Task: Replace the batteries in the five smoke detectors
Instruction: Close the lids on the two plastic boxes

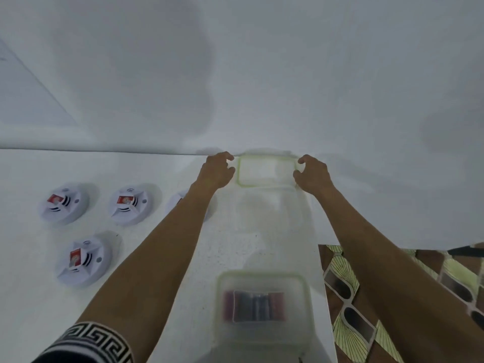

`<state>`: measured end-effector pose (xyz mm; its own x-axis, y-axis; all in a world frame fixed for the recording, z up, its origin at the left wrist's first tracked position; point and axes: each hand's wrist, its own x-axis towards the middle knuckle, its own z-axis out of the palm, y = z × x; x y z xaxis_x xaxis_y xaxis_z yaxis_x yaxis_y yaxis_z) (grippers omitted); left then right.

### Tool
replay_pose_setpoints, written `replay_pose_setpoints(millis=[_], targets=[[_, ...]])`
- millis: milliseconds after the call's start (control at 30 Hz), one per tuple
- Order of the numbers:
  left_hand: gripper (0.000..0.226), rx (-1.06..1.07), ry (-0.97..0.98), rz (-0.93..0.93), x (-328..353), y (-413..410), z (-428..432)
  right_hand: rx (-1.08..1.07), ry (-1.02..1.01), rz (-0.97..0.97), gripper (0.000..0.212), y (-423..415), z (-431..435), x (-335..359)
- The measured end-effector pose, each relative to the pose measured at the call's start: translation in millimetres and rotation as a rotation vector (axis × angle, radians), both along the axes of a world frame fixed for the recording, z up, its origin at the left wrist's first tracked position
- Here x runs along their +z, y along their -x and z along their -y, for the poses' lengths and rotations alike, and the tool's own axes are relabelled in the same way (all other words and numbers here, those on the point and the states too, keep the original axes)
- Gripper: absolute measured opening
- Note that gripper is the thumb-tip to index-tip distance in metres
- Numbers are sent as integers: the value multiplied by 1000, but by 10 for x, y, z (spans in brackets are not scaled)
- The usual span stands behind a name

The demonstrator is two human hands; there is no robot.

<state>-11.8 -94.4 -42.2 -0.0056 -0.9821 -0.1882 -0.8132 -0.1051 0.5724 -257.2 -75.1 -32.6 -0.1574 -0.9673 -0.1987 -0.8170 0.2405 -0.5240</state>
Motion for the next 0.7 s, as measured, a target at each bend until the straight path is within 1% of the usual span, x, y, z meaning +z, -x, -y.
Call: replay_pose_setpoints(millis=[67,133,233,333,400,467,533,600,700], targets=[[33,42,-39,-71,-90,2,42,-63,10,34,44,-6,33,-58],[32,96,-21,-127,-148,-2,68,-106,15,40,47,-23,52,-84],[34,127,42,-74,-171,-6,90,-186,56,108,46,-47,68,-109],[33,130,35,-57,-163,-39,97,-225,94,188,38,-68,74,-111],[30,151,51,-131,-157,-78,89,-247,137,248,35,-72,69,-90],[24,185,102,-222,-122,-123,44,-290,168,349,32,-50,63,-43],[16,225,161,-300,-37,-151,-36,-306,200,448,23,-13,41,10],[12,257,221,-377,91,-156,-155,-294,266,522,13,16,-39,83],[12,270,320,-401,277,-161,-391,-233,349,638,9,53,-245,224]])
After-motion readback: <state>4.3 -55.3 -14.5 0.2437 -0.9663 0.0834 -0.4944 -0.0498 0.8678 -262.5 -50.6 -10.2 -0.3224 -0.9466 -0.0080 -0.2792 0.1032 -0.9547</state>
